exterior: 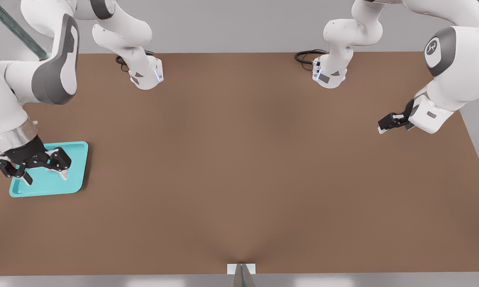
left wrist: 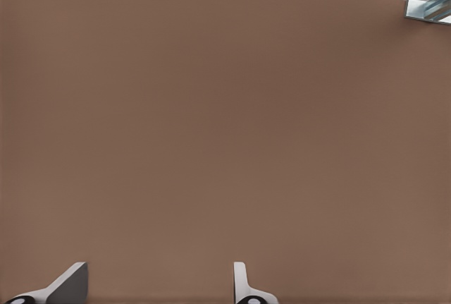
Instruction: Keep left arm still and place phone on the tray with right arm
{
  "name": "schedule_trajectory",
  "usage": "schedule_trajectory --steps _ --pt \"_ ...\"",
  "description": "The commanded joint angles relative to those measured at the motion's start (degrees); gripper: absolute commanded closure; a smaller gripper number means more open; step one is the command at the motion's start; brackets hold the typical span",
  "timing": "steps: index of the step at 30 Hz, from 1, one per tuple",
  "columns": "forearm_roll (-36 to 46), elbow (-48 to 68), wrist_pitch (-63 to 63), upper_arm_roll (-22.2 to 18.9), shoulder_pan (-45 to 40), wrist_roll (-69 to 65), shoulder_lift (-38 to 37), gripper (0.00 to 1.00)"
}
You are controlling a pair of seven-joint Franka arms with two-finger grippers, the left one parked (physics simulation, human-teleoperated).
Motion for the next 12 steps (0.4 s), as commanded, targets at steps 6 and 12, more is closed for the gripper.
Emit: schedule_trajectory --steps 6,12 --pt "-0.2 1.0 -17.9 2.0 2.8 10.7 0.9 0.00" --pt "-2.4 -12.3 -12.0 5.4 -1.5 11.3 -7.4 0.00"
